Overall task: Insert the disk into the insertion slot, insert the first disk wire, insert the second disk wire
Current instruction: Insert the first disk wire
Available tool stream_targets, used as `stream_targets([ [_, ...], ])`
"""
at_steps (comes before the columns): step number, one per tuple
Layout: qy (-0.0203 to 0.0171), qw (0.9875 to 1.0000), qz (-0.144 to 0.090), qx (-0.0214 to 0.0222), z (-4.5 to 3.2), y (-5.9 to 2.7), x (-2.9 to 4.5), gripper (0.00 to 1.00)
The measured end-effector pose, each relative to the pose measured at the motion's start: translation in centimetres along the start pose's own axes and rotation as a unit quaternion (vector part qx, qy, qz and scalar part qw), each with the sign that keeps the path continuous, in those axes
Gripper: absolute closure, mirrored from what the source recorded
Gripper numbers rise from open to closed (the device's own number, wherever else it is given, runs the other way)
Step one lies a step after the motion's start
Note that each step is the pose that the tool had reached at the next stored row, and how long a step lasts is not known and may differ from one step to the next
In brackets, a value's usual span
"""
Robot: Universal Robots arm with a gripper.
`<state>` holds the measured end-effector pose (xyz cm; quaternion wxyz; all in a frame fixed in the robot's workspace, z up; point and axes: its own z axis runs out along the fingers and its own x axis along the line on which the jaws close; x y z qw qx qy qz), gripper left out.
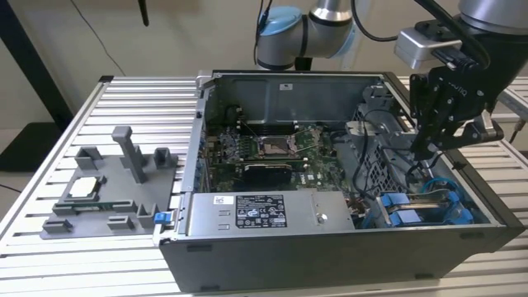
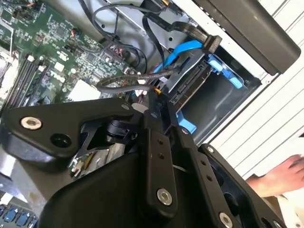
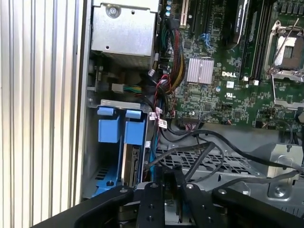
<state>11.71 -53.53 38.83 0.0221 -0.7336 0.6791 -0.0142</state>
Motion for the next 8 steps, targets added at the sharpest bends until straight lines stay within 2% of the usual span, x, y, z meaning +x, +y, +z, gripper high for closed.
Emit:
stream_targets([
  [3, 0.0142, 0.9999, -0.001, -0.0084, 0.03, -0.36, 0.03, 1.0],
  [5, 0.0273, 0.9995, -0.001, -0.0137, 0.04, -0.62, 0.05, 1.0],
  [8, 0.0444, 0.9988, -0.002, -0.0199, 0.06, -0.92, 0.07, 1.0],
])
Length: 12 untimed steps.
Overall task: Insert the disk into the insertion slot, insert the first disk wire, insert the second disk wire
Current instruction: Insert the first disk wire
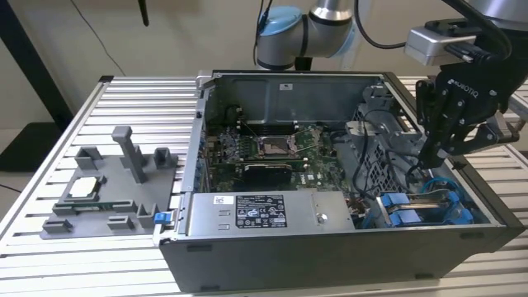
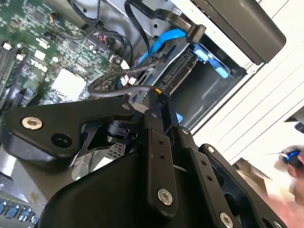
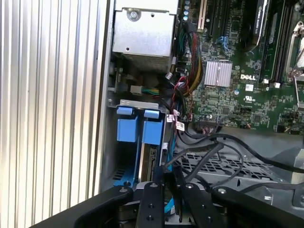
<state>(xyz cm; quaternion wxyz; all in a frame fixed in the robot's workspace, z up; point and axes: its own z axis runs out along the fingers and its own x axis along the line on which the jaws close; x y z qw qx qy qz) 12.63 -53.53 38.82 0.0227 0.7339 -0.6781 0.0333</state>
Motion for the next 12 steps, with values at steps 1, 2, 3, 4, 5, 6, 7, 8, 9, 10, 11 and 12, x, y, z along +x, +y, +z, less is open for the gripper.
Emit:
stream_targets([
  [1, 0.0052, 1.0, 0.0, -0.0016, 0.02, -0.11, 0.01, 1.0],
  [2, 0.0089, 1.0, 0.0, -0.0029, 0.05, -0.2, 0.02, 1.0],
  [3, 0.0107, 0.9999, 0.0, -0.0038, 0.11, -0.28, 0.02, 1.0],
  [4, 0.0112, 0.9999, 0.0, -0.0044, 0.2, -0.33, 0.01, 1.0],
  [5, 0.0113, 0.9999, -0.001, -0.005, 0.32, -0.34, 0.0, 1.0],
  [6, 0.0112, 0.9999, -0.001, -0.006, 0.45, -0.37, -0.01, 1.0],
  [7, 0.0111, 0.9999, -0.001, -0.0072, 0.55, -0.38, -0.01, 1.0],
  [8, 0.0105, 0.9999, -0.001, -0.0082, 0.62, -0.39, -0.02, 1.0],
  [9, 0.0093, 0.9999, -0.001, -0.009, 0.68, -0.39, -0.02, 1.0],
  [10, 0.0082, 0.9999, -0.001, -0.0097, 0.74, -0.41, -0.02, 1.0],
  [11, 0.0072, 0.9999, -0.001, -0.0105, 0.82, -0.42, -0.03, 1.0],
  [12, 0.0063, 0.9999, -0.001, -0.0113, 0.9, -0.45, -0.03, 1.0],
])
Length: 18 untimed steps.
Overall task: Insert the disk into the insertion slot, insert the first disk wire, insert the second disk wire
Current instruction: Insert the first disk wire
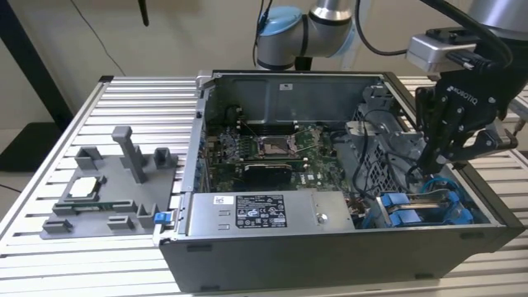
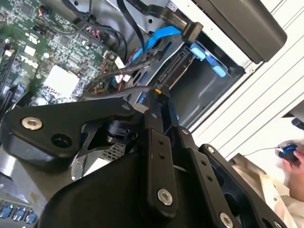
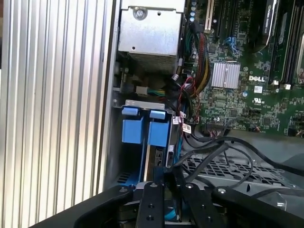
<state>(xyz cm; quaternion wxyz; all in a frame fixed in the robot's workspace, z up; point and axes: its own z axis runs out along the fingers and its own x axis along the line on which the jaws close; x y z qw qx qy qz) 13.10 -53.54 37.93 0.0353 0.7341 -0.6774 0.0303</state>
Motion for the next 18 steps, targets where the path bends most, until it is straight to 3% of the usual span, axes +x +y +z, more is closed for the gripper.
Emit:
stream_targets([
  [6, -0.0086, 0.9999, -0.001, -0.0055, 0.35, -0.15, 0.01, 1.0],
  [18, -0.009, 0.9999, -0.001, -0.0065, 0.75, -0.21, -0.01, 1.0],
])
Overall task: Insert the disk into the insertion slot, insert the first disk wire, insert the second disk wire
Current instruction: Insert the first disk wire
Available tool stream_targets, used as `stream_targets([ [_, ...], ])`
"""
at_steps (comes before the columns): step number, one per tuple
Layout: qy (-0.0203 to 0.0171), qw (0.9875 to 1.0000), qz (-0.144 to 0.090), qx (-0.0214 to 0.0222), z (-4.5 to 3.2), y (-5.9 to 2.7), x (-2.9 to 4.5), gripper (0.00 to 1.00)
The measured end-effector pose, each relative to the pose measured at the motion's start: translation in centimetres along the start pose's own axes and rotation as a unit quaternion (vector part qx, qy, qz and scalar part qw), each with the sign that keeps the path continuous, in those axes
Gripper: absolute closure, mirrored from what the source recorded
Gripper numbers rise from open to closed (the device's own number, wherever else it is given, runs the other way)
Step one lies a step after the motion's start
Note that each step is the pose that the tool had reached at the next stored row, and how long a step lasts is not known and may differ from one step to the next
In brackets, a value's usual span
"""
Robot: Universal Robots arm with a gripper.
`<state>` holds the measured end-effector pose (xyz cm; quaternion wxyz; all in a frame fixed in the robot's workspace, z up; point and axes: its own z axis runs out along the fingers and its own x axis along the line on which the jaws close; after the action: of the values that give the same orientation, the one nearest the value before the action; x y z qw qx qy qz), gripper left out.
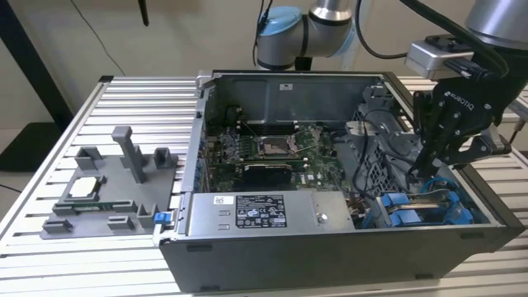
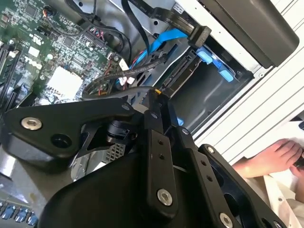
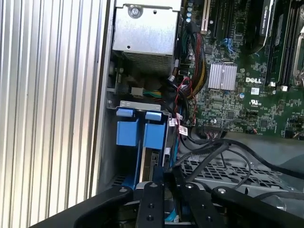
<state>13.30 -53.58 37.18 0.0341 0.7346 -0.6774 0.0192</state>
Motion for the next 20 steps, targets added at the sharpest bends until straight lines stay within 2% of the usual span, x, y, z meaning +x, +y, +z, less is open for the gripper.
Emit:
stream_targets([
  [8, -0.0006, 1.0, 0.0, -0.0045, 0.62, -0.23, 0.09, 1.0],
  [13, -0.0096, 0.9999, -0.001, -0.0061, 0.88, -0.61, 0.25, 1.0],
  [15, -0.0164, 0.9998, -0.001, -0.0064, 0.91, -0.73, 0.33, 1.0],
  [20, -0.0448, 0.999, -0.002, -0.0062, 0.94, -0.95, 0.58, 1.0],
])
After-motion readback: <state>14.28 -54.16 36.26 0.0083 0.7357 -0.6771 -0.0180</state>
